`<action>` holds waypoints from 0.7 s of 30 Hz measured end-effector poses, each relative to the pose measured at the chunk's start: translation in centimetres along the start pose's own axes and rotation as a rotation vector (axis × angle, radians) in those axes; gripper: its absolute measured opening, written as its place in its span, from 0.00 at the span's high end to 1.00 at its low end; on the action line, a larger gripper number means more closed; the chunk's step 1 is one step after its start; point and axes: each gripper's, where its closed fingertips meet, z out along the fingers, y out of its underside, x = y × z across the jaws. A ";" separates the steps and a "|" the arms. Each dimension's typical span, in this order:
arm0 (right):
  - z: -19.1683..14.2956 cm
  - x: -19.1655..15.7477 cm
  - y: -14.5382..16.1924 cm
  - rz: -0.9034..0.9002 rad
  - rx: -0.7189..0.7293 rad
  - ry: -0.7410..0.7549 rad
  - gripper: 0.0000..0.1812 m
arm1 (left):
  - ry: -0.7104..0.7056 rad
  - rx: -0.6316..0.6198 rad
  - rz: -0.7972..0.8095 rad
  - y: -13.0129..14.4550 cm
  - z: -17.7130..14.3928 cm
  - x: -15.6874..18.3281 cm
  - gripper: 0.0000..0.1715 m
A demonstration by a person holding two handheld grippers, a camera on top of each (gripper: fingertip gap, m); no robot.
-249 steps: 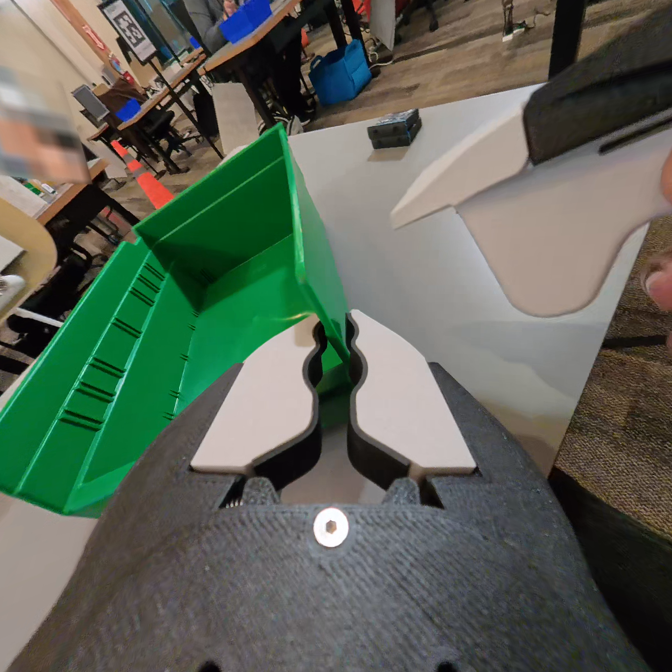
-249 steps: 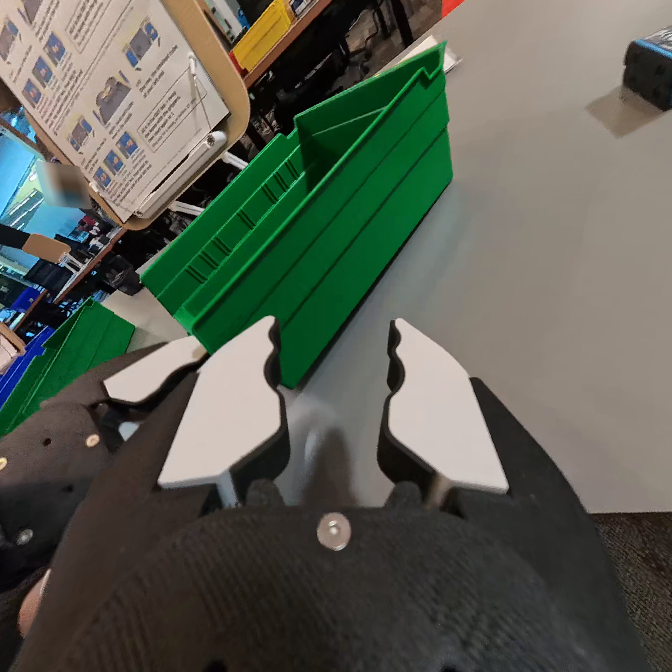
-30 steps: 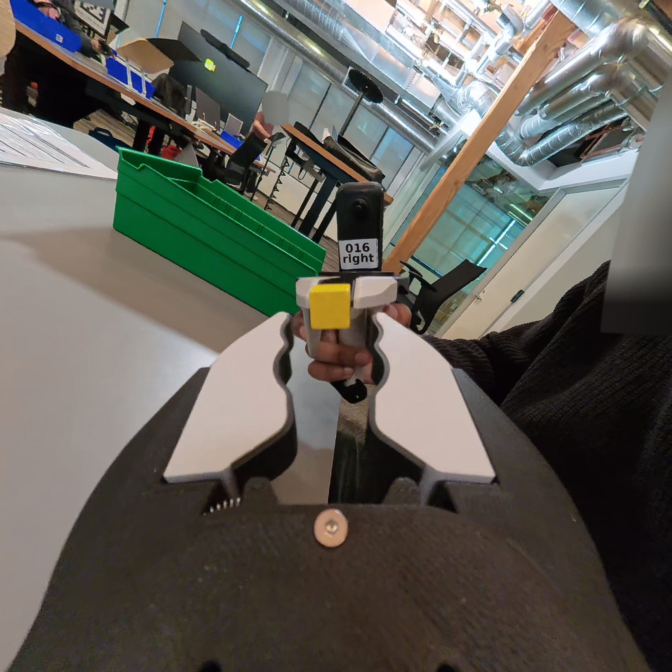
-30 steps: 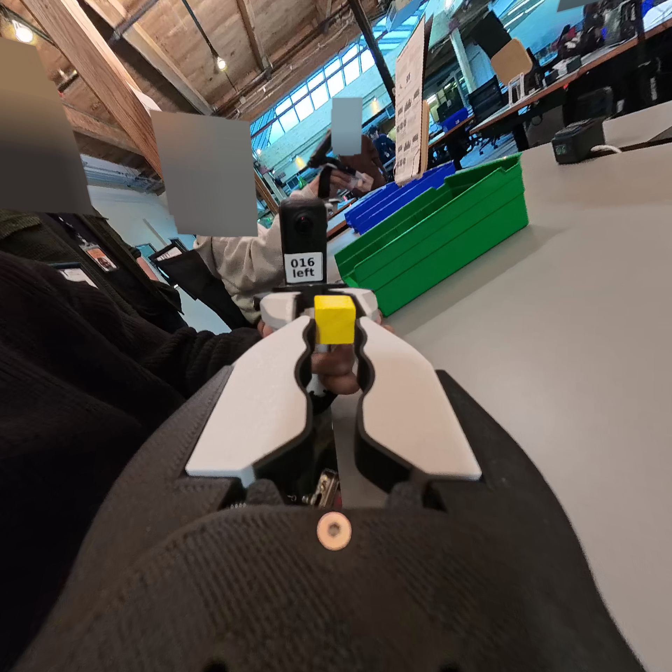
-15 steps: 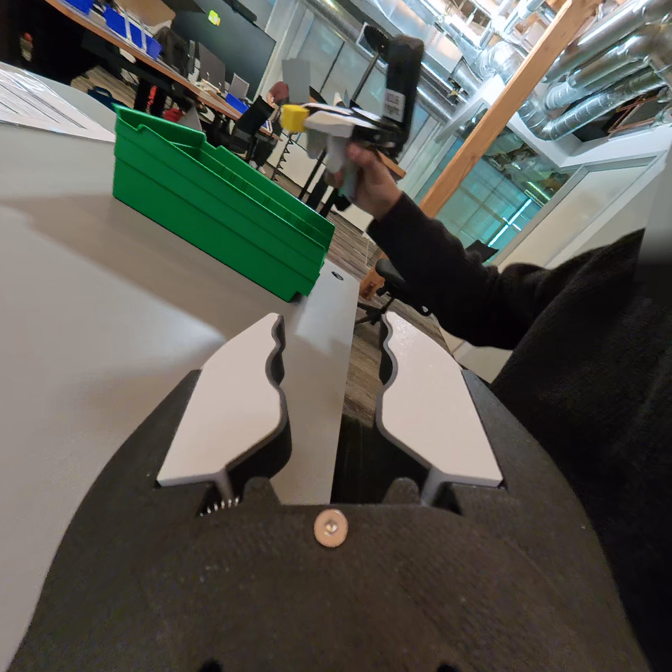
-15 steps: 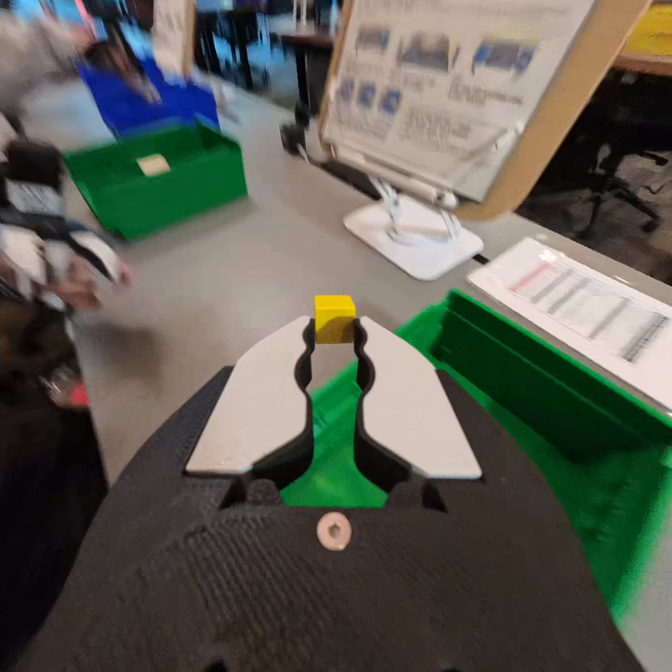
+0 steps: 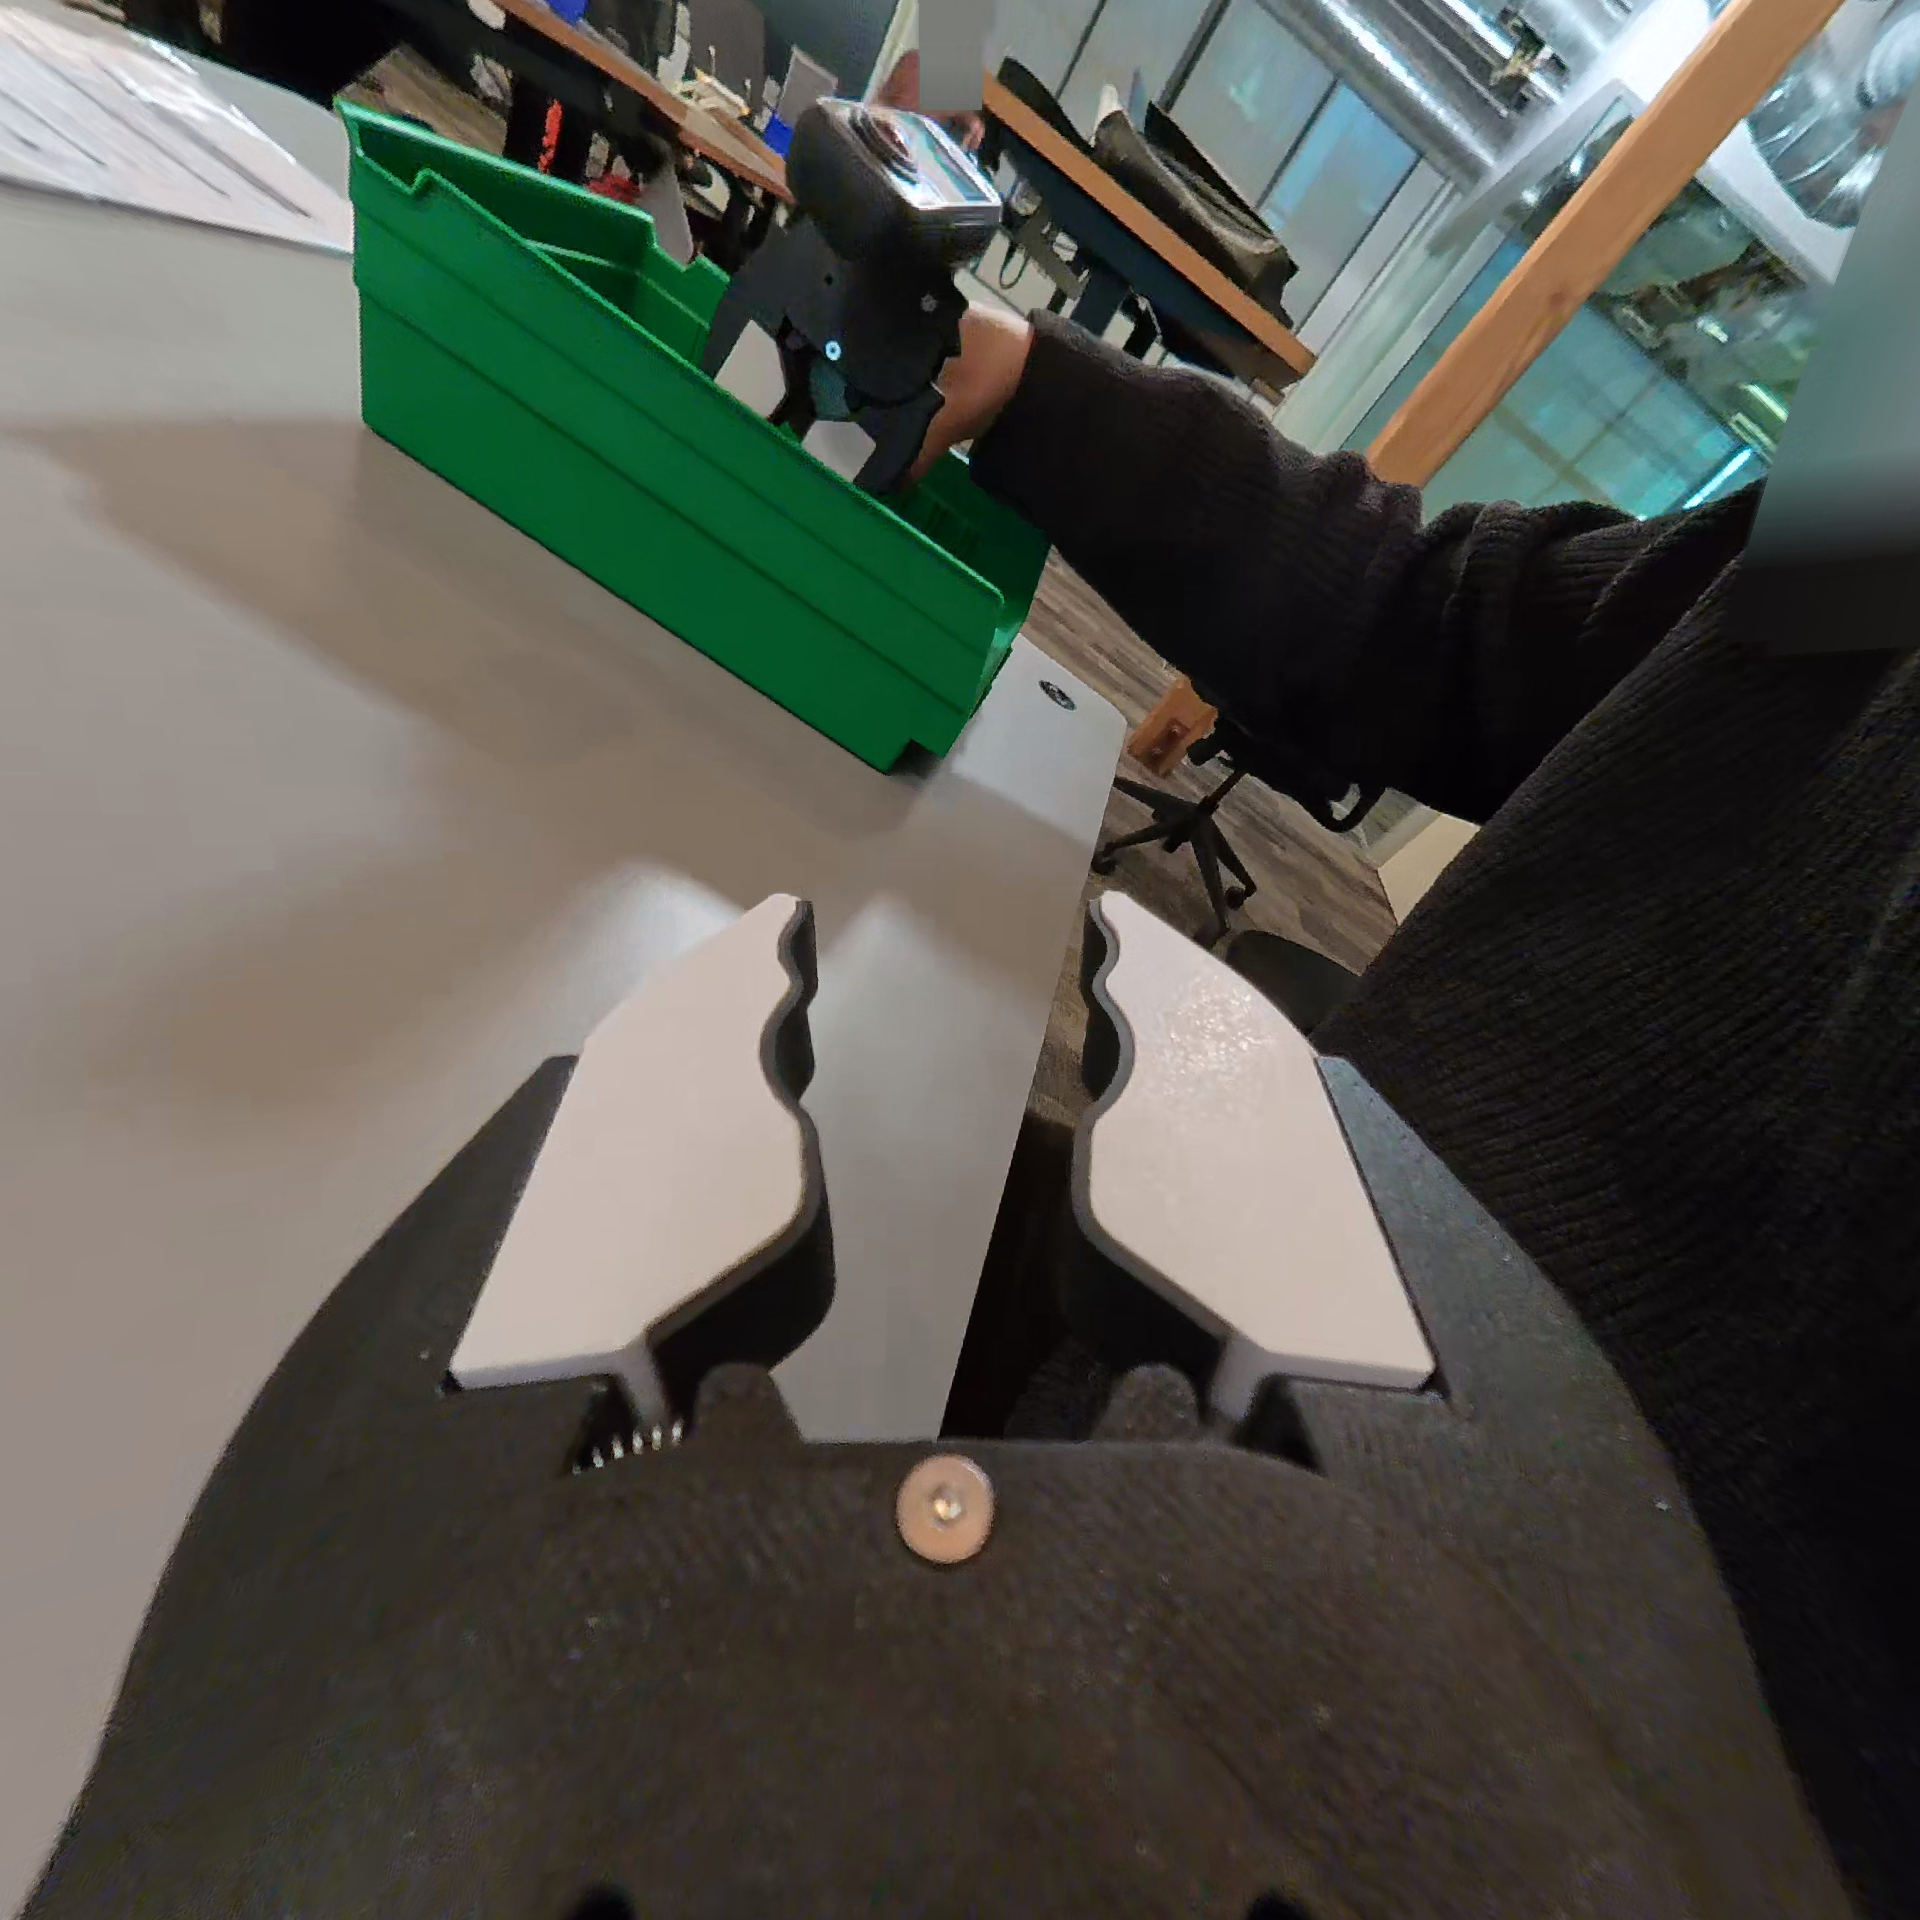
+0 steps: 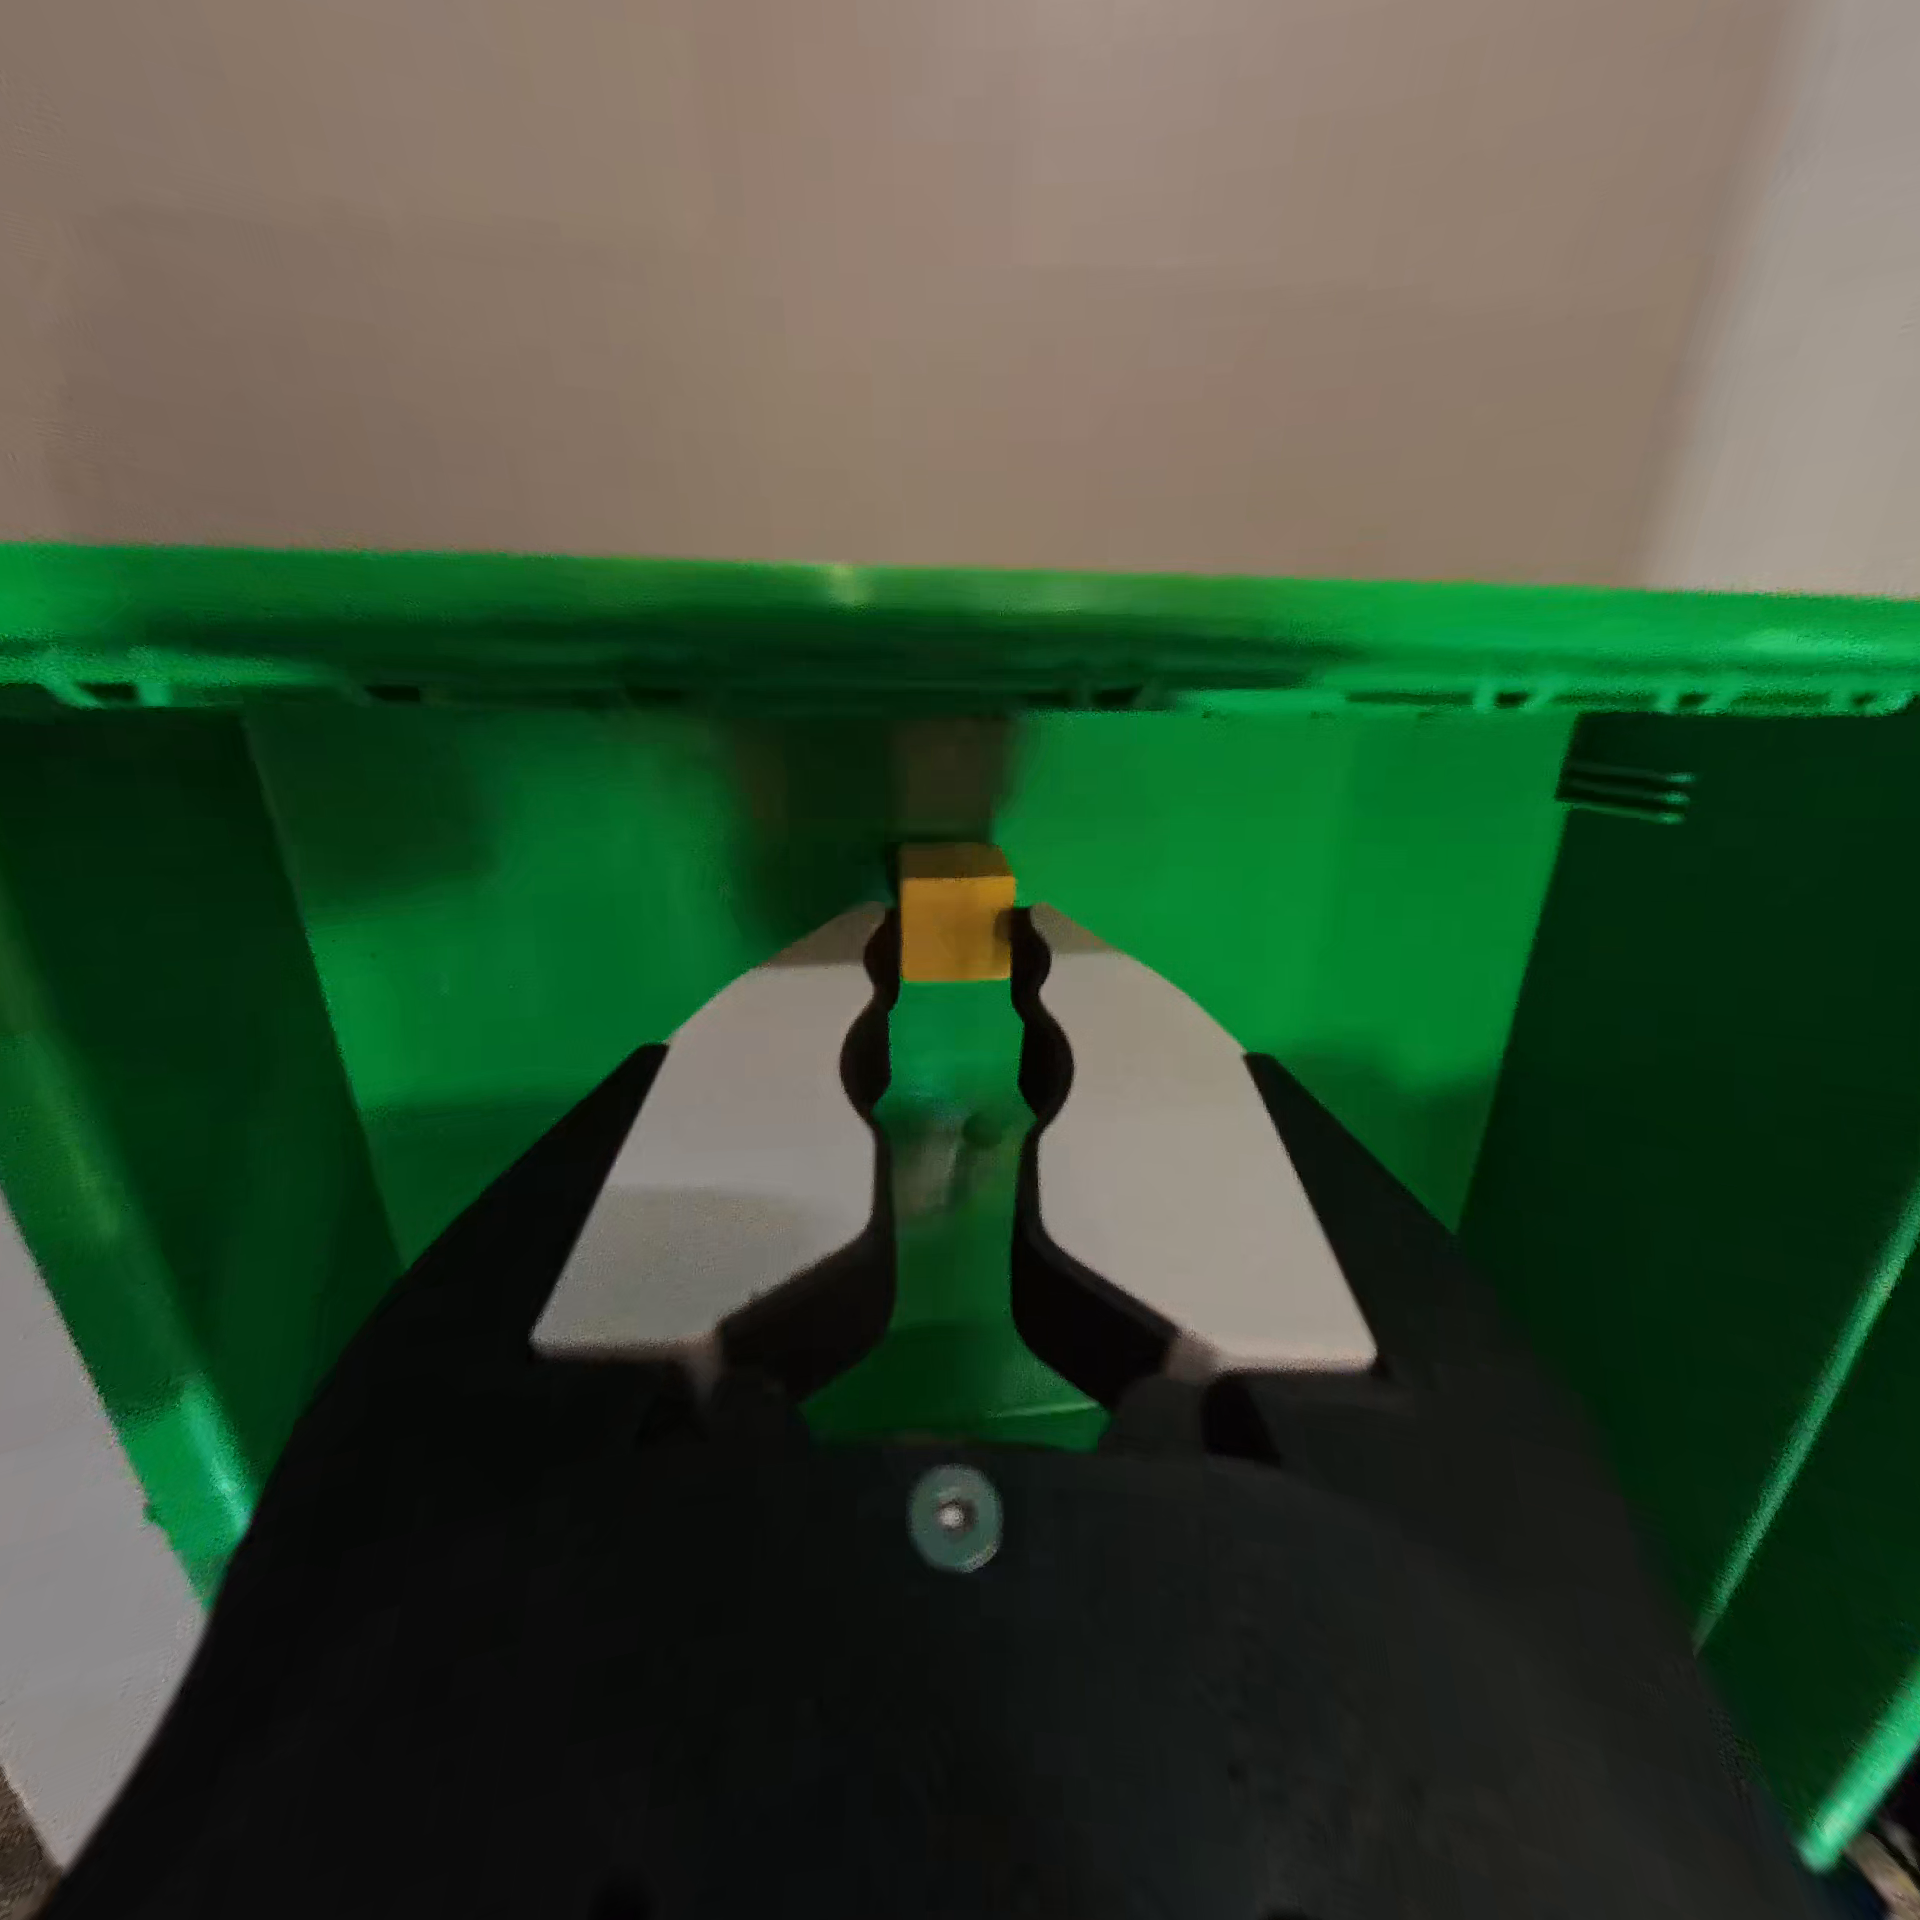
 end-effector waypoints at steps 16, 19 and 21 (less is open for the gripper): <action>1.0 -0.2 -2.4 -0.024 0.083 -0.041 0.88 | 0.043 -0.080 -0.046 0.0 2.0 0.0 0.72; 1.0 -0.1 -2.3 -0.031 0.069 -0.035 0.88 | 0.039 -0.080 -0.048 0.2 1.9 -0.1 0.72; 1.0 0.1 -2.4 -0.034 0.064 -0.023 0.88 | 0.037 -0.076 -0.053 0.2 1.7 -0.1 0.72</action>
